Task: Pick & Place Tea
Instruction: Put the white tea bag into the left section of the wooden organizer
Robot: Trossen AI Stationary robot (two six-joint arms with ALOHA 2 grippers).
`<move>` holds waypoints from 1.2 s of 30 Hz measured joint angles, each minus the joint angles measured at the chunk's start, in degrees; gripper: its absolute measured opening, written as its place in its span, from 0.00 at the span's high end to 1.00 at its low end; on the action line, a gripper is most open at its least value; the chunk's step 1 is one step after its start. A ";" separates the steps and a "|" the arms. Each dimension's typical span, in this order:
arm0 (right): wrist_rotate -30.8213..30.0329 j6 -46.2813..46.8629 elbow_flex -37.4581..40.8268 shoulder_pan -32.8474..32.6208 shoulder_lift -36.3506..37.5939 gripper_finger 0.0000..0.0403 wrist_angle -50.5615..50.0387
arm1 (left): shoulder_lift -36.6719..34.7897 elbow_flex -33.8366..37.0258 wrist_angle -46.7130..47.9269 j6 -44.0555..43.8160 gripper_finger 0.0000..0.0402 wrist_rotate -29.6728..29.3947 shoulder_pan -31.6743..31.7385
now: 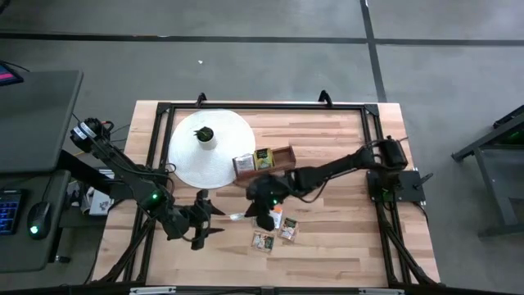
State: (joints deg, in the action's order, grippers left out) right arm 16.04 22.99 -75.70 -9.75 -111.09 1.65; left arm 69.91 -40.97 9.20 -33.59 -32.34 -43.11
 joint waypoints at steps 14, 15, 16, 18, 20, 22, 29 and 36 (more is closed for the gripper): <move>-46.25 -36.73 -1.84 -12.74 2.47 1.00 -5.72 | 0.00 0.00 1.28 -8.13 0.41 -5.40 0.02; -49.22 -39.88 -2.03 -13.42 2.47 1.00 -5.87 | 0.00 0.00 1.29 -8.67 0.41 -6.23 0.03; -51.80 -43.10 -2.26 -14.01 2.47 1.00 -6.08 | 0.00 0.00 1.30 -9.34 0.41 -7.30 0.08; -55.65 -48.93 -2.72 -15.00 2.47 1.00 -6.18 | 0.00 0.00 1.24 -11.03 0.41 -8.86 0.15; -57.93 -54.16 -3.33 -15.85 2.47 1.00 -6.82 | 0.00 0.00 1.22 -13.08 0.41 -9.30 0.78; -59.49 -59.65 -3.93 -16.68 2.47 1.00 -7.25 | 0.00 0.00 1.07 -15.51 0.41 -9.45 1.85; -64.83 -72.75 -4.22 -18.26 2.49 1.00 -7.75 | 0.00 0.00 -5.93 -14.62 0.41 -8.02 6.99; -65.33 -72.96 -4.22 -18.00 2.49 1.00 -8.72 | -0.01 0.00 -16.81 -6.77 0.41 -3.70 10.57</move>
State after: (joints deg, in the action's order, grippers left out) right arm -49.29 -49.97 -79.92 -27.75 -108.60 -7.07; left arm 69.90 -40.97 -7.61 -40.36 -36.04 -32.54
